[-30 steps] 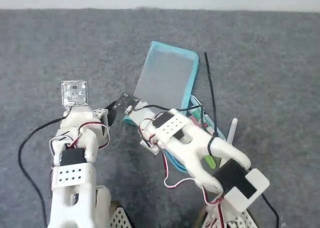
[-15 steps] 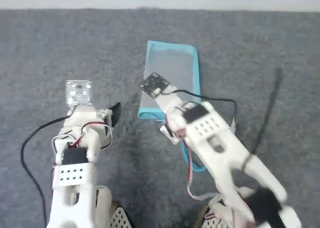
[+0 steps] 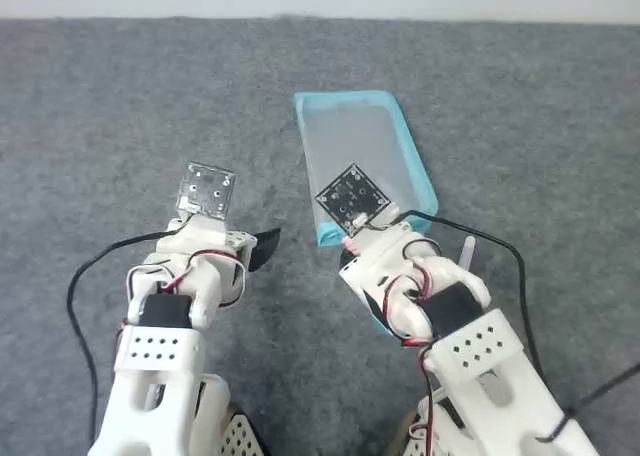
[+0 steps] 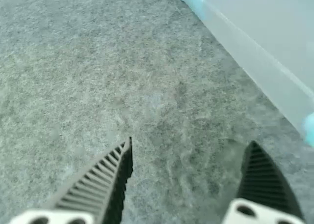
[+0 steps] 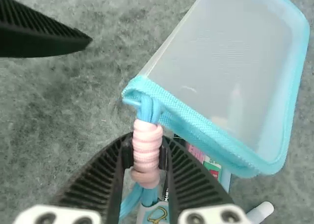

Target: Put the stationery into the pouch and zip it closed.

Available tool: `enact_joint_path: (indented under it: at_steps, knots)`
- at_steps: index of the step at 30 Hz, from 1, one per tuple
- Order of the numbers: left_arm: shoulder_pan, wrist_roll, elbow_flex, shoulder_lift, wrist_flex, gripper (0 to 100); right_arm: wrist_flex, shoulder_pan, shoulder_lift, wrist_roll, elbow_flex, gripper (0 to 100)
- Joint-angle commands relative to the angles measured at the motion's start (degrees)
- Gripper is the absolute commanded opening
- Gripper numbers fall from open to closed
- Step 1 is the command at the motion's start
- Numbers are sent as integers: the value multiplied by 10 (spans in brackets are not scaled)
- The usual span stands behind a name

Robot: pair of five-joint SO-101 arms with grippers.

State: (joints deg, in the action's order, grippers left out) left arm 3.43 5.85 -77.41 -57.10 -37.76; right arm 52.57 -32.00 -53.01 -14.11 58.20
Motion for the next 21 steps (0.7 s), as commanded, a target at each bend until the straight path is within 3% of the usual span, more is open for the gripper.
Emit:
enact_joint_path:
  at_steps: [1, 12, 21]
  knots:
    - [-40, 15, 42, -10, -25, 342, 2, 4, -25, 7, -5, 6]
    - [-120, 15, 8, -125, -73, 341, 55, -27, -26, 7, -37, 6]
    - [-127, 16, 7, -91, -55, 341, 83, -46, -29, -12, -59, 6]
